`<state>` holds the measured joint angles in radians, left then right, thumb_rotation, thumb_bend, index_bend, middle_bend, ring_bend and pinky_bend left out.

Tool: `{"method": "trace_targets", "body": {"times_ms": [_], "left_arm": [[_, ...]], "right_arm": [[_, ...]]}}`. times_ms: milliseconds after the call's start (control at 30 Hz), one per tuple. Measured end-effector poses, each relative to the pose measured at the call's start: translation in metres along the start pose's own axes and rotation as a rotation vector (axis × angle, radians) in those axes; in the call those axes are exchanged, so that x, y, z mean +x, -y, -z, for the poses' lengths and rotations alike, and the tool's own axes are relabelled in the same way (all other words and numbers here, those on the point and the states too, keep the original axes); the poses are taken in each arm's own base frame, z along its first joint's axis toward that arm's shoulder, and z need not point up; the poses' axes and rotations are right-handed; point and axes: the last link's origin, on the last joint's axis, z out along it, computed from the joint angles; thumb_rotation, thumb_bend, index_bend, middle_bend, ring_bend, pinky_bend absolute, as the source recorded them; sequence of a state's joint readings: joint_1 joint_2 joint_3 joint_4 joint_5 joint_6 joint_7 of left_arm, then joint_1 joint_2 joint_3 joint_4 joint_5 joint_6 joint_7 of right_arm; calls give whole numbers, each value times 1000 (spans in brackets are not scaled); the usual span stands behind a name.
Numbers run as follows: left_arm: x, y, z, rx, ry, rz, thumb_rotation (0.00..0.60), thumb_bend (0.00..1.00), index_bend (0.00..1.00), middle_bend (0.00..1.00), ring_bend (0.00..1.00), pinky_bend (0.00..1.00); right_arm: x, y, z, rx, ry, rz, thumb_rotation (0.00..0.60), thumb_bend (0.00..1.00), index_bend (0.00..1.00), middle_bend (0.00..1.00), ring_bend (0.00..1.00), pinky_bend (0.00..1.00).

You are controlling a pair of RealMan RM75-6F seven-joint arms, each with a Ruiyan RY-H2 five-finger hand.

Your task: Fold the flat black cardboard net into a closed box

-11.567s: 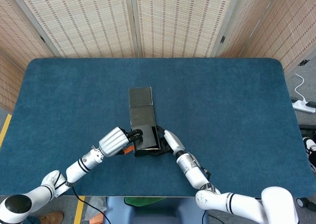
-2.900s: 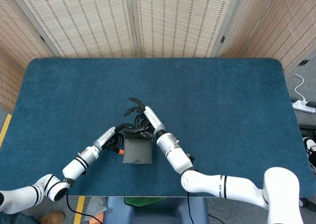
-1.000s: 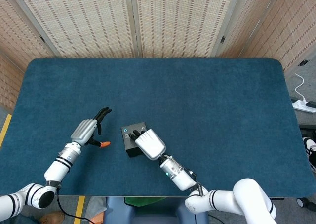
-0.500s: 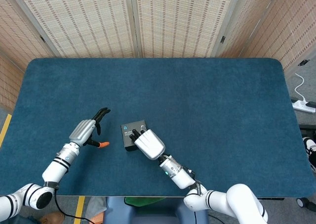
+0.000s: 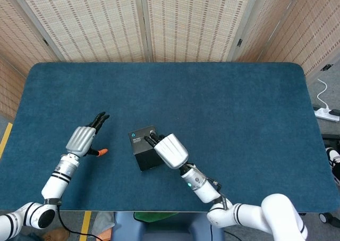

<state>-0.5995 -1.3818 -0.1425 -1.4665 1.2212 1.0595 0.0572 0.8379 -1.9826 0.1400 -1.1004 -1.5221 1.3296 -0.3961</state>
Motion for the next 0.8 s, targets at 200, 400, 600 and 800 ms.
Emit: {"method": "trace_targets", "body": {"times_ms": [200,400,600,800], "left_arm": [[11,16,21,86,-118,-155,600,186,22,57,204,305],[15,33,55,163,-167,-184,600,186,47,73,106,191],[18,42,90,191,-220,-184,600,186,50,62,74,174],[19,49,132,210,-292,-160,600,185,50,55,73,174]], "right_arm": [[36,-41,31,-81,35,-20,600,283,251,344,348,706],[76,-98,91,-228,124,-8,600,300,87,184,83,284],[109,-141,169,-392,186,-28,600,306,8,122,15,216],[125,-151,233,-516,176,-105,600,311,6,117,7,197]]}}
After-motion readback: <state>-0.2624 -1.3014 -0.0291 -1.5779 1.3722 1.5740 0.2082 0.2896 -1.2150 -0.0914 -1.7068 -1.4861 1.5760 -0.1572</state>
